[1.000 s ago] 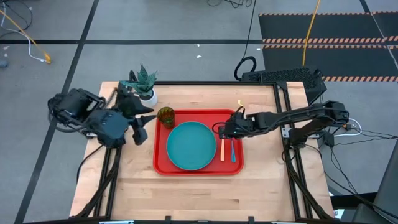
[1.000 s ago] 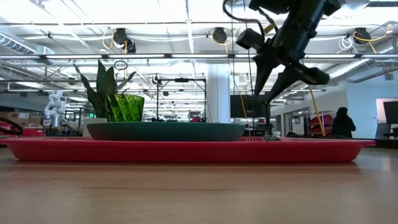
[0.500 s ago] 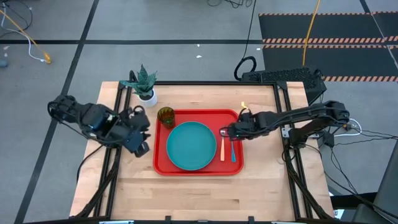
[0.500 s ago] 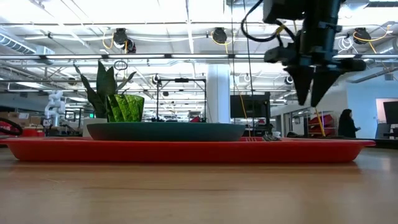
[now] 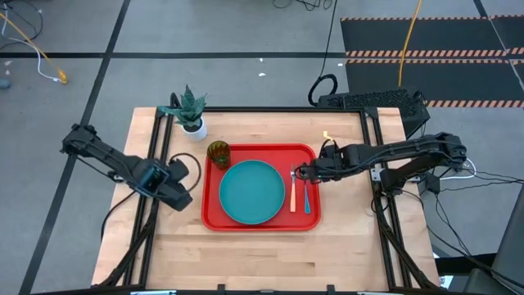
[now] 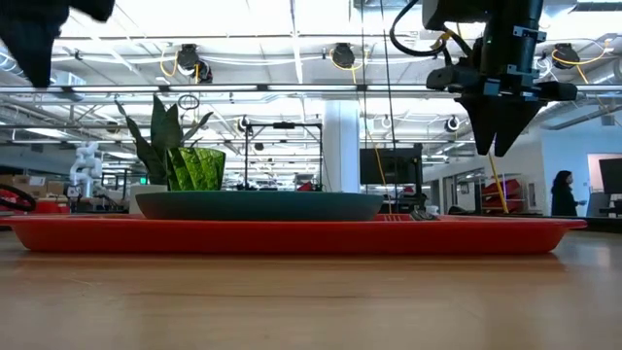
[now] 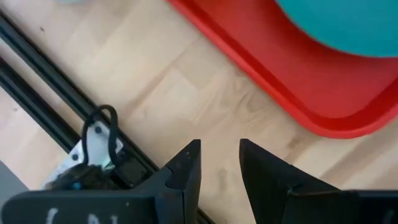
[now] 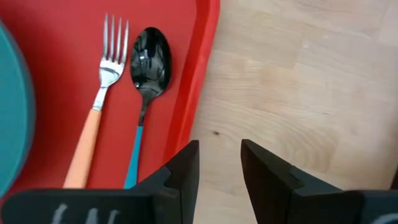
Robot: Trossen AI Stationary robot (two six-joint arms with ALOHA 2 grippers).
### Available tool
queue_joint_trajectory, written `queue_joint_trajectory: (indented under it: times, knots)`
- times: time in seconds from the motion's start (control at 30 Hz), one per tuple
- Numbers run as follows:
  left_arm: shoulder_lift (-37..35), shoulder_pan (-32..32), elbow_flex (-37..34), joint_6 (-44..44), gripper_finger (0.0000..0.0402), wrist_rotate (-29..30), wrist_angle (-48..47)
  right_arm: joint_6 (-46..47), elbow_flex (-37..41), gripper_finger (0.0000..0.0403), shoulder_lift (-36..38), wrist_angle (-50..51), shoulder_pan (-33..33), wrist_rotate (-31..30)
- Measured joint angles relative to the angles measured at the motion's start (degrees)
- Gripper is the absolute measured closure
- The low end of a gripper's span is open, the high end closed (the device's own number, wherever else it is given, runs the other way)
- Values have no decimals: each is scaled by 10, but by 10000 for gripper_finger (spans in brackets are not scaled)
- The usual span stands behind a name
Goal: Pick and place plate/cup/fork/spoon on tray
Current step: Adjust the red tray
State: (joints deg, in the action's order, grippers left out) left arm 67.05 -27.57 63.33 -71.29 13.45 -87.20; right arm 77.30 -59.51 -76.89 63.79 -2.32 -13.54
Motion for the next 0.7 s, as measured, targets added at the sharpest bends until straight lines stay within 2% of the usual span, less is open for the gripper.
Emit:
queue_joint_trajectory:
  times: [0.17, 0.3, 0.4, 0.5, 0.6, 0.7]
  knots:
    - [0, 1, -90, 35, 289, -12, 114, -13, 0, 291, 0, 12, 4, 1]
    - [-8, 10, -154, -38, 289, -56, 196, -17, 0, 291, 1, 15, 4, 1]
    - [-16, 9, -194, -117, 289, -90, 200, -16, 0, 291, 3, 15, 4, 1]
    - [-34, 5, -222, -176, 289, -100, 203, -22, 0, 291, 6, 17, 5, 0]
    - [-57, 4, -240, -202, 294, -100, 215, -34, 0, 291, 7, 20, 10, 0]
    - [-73, 4, -247, -204, 325, -100, 225, -45, 0, 291, 8, 20, 17, 0]
